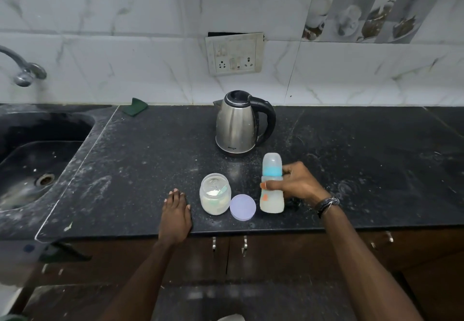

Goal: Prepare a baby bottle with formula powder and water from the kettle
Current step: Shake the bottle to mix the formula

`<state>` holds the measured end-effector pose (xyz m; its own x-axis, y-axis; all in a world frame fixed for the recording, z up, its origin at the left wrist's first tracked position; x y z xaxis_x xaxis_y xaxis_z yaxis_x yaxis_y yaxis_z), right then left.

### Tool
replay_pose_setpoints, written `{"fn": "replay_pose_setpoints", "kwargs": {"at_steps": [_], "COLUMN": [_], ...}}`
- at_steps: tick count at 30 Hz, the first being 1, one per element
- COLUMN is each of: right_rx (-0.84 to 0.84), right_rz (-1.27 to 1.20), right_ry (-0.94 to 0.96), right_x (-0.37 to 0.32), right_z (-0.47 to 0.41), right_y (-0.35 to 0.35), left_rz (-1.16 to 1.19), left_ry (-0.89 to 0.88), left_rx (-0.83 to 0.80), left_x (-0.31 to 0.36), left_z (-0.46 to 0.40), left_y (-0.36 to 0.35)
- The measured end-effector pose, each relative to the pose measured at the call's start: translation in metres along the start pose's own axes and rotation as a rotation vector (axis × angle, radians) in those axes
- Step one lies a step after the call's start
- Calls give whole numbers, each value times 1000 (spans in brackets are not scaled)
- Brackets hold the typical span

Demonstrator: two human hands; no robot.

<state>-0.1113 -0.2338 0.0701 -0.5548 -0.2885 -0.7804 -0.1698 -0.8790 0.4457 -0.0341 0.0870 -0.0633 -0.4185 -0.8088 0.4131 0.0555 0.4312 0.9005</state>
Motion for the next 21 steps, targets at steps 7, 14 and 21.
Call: {"fn": "replay_pose_setpoints", "kwargs": {"at_steps": [7, 14, 21], "right_rx": [22, 62, 5], "right_rz": [55, 49, -83], "right_ry": [-13, -2, -69], "right_x": [-5, -7, -3], "right_z": [2, -1, -4], "right_y": [-1, 4, 4], "left_rz": [-6, -12, -14], "left_ry": [9, 13, 7], "left_rx": [-5, -11, -5], "left_x": [-1, -2, -3], "left_z": [-2, -1, -2], "left_y": [-1, -2, -2]}}
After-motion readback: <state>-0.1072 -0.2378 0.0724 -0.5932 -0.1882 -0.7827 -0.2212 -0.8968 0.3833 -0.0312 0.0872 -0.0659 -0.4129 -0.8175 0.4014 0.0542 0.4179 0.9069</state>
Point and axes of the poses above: each hand's wrist, its own z-axis away from the middle knuckle, its own y-axis out of the back of the hand, x = y × z, the point moved 6 cm from there along -z, towards the middle knuckle, and after that the axes turned 10 degrees about -y, right-handed, at the moved point
